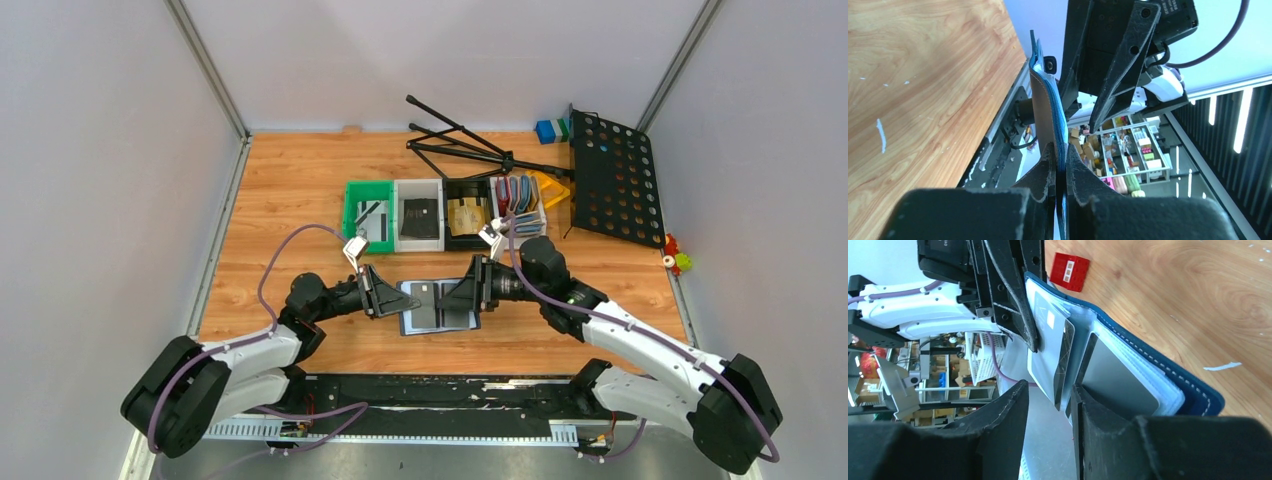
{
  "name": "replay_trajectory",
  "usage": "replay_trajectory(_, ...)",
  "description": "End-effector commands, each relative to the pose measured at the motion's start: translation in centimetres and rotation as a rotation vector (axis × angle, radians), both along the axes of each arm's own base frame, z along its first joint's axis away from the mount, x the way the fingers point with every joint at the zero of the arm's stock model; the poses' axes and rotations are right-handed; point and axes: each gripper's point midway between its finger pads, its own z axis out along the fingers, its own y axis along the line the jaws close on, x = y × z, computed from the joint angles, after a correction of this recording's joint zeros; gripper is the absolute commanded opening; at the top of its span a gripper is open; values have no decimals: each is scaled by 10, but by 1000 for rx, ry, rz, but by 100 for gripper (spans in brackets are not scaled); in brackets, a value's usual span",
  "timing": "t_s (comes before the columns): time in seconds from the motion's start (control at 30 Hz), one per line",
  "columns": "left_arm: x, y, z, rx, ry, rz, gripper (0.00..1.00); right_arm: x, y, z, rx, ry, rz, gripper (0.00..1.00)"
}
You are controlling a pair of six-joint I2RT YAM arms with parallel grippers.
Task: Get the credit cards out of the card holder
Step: Remove the credit card from the card holder.
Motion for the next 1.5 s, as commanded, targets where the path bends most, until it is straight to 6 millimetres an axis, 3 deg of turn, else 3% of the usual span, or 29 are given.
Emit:
replay_trajectory(0.0, -8, 2, 31, -111, -81, -33, 0, -3, 9, 20, 112, -11, 41, 36)
replay_trajectory(0.3, -13, 3, 47, -174, -103, -57, 0, -3, 11, 22, 133, 9, 39, 35)
replay_trajectory(0.47, -14, 4, 45, -170, -108, -57, 0, -10, 10, 30, 212, 29, 50, 24)
replay_trajectory(0.9, -12, -1, 38, -153, -96, -55, 0, -16, 12, 46, 276, -11, 102, 14)
replay_trajectory(1.1, -12, -2, 39, -159, -95, -59, 8, -13, 13, 42, 250, -1, 94, 1)
replay_trajectory(1.27, -12, -1, 36, -155, -85, -52, 14, -10, 5, 33, 213, 6, 50, 0)
replay_trajectory(1.47, -11, -1, 29, -138, -78, -46, 8, -4, -12, 19, 179, 25, -7, 0)
